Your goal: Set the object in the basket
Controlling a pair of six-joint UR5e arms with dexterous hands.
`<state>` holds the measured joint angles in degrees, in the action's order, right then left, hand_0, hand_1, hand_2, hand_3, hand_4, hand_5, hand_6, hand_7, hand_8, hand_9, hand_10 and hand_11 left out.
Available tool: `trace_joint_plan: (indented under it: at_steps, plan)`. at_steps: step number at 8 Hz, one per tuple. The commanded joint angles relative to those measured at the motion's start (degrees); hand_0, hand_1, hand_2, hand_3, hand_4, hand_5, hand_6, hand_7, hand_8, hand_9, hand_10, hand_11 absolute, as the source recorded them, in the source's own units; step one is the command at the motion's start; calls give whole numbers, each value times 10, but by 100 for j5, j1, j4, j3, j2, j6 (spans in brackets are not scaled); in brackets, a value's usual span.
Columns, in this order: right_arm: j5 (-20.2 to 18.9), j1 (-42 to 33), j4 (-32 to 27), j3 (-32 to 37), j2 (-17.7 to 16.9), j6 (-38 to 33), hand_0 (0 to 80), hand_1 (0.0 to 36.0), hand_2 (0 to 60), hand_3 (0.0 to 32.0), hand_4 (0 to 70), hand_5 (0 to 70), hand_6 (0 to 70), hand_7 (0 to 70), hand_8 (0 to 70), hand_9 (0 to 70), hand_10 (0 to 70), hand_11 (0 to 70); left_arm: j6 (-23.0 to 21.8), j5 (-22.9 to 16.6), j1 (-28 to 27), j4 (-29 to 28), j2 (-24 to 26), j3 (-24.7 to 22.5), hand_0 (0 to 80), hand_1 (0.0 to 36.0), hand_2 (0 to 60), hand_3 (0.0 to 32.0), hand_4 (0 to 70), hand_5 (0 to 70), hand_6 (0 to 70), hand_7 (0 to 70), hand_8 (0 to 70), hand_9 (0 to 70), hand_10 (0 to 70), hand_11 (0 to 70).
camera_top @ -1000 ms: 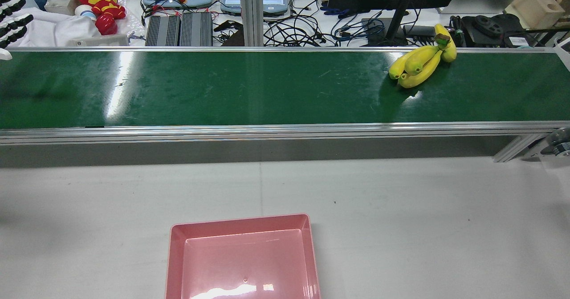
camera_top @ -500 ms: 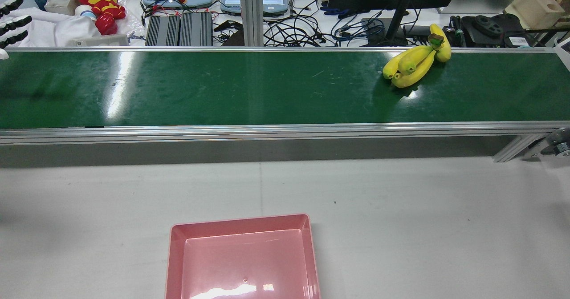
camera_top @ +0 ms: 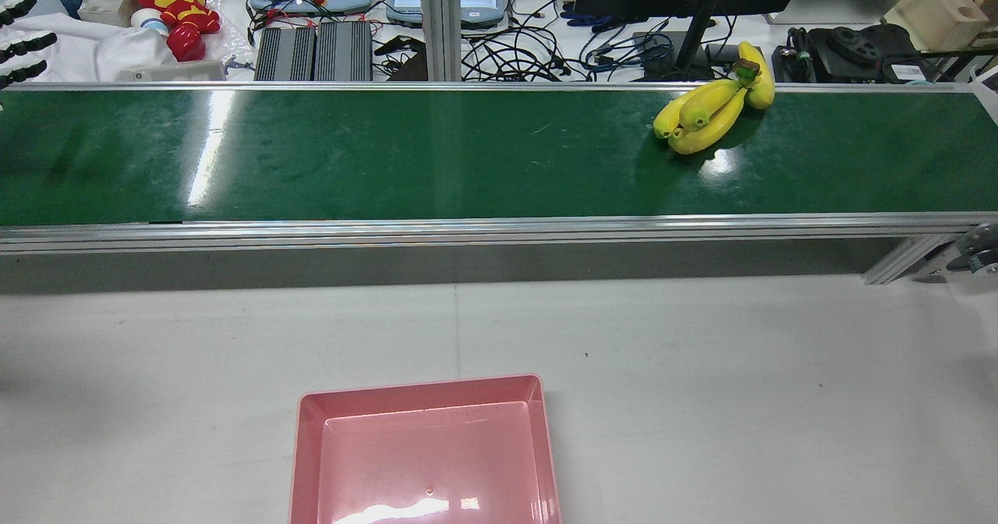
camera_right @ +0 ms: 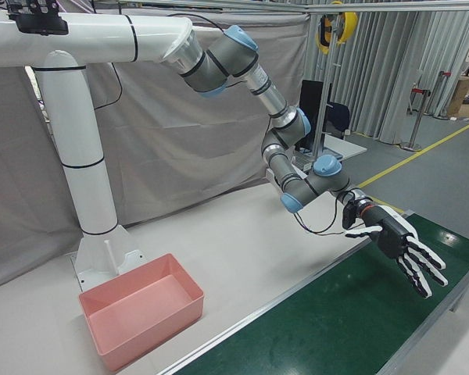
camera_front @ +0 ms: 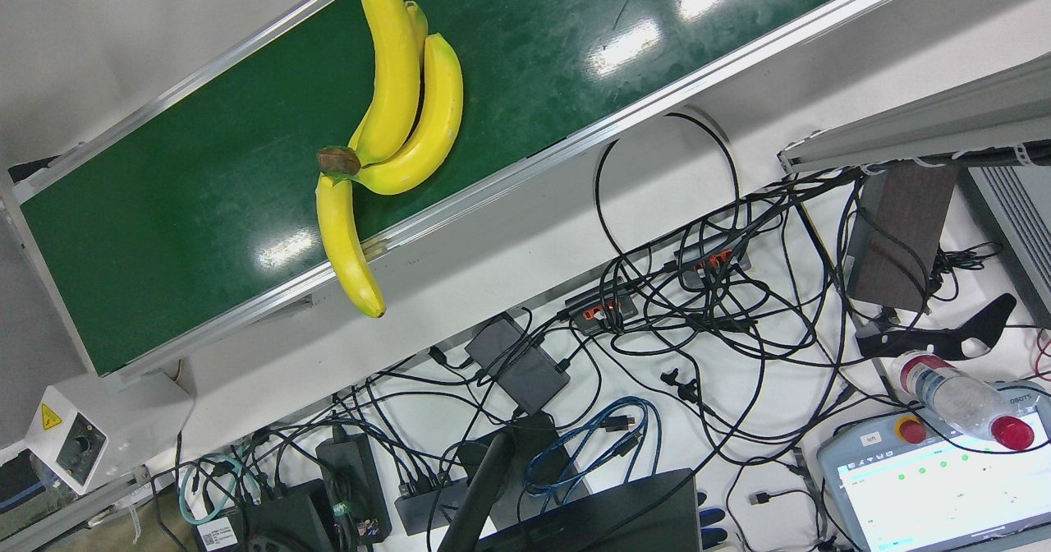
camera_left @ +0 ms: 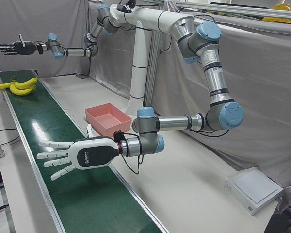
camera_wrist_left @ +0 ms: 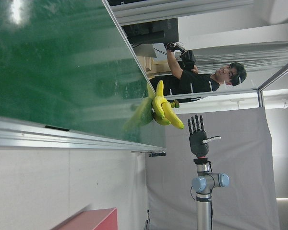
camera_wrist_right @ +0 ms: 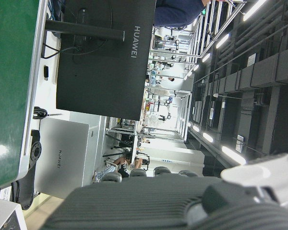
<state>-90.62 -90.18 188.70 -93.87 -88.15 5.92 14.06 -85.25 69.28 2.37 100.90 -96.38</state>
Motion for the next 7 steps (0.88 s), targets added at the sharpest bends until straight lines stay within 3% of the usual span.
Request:
trace_joint_plan:
  at_steps: [1,4,5,6,7]
  plan:
    - [0,0,0,0,0,-3,0,0,0,0,0,0,0,0,0,0,0,0,0,0,6,0,0,5,597,121,0,222,0,124,3,66,83,89,14,43]
    - [0,0,0,0,0,-3,0,0,0,0,0,0,0,0,0,0,0,0,-62,0,41,0,-9,-13,498,89,0,126,41,162,13,72,87,101,34,62]
    - [0,0,0,0,0,6,0,0,0,0,0,0,0,0,0,0,0,0,-62,0,42,0,-9,-13,528,128,0,60,108,194,24,82,93,116,47,85]
    - [0,-9,0,0,0,6,0,0,0,0,0,0,0,0,0,0,0,0,-62,0,42,0,-9,-13,556,160,0,30,141,220,30,93,102,130,59,105]
    - [0,0,0,0,0,-3,0,0,0,0,0,0,0,0,0,0,0,0,-62,0,50,0,0,-13,566,165,0,6,169,226,29,96,100,127,66,115]
